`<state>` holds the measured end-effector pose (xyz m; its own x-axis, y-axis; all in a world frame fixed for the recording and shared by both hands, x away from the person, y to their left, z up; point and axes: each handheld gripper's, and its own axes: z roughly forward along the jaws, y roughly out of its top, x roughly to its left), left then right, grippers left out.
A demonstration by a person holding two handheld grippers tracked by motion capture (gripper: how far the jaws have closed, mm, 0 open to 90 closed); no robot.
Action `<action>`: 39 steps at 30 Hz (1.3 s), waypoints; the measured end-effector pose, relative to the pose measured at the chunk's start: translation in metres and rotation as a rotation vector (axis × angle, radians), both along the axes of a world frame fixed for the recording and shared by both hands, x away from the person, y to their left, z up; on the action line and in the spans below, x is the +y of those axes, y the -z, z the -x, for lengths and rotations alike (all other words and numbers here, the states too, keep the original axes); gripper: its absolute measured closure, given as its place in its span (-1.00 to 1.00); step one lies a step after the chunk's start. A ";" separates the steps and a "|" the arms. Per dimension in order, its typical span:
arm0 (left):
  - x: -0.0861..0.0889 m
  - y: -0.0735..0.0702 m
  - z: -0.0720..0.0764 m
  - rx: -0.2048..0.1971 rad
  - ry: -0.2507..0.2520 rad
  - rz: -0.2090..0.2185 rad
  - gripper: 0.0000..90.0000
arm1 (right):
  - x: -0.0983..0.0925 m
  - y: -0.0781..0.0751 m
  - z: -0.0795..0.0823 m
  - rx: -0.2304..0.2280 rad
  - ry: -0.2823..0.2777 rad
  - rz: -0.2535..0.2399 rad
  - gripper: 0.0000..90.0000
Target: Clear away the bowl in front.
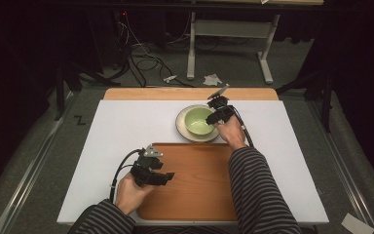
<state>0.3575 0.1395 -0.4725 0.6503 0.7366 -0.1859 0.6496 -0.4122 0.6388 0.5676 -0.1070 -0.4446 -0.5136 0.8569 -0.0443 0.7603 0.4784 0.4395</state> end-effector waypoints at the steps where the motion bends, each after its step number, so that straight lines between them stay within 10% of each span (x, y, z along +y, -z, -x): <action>1: 0.000 0.000 0.000 0.000 0.000 0.000 -0.11 | 0.000 0.000 0.000 0.000 0.000 0.000 0.25; 11: 0.008 -0.001 0.010 -0.030 -0.024 -0.003 -0.11 | 0.007 0.003 -0.012 0.046 -0.003 0.072 0.52; 23: 0.018 0.000 0.018 -0.034 -0.070 -0.007 -0.12 | -0.005 0.009 -0.021 0.125 0.041 -0.036 0.86; 39: 0.020 0.000 0.012 -0.014 -0.070 0.011 -0.11 | -0.005 -0.005 -0.011 0.042 0.029 -0.110 0.92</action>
<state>0.3451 0.1592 -0.4725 0.5996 0.7786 -0.1852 0.6675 -0.3589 0.6524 0.5784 -0.1121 -0.4397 -0.4878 0.8700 0.0717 0.7918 0.4064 0.4560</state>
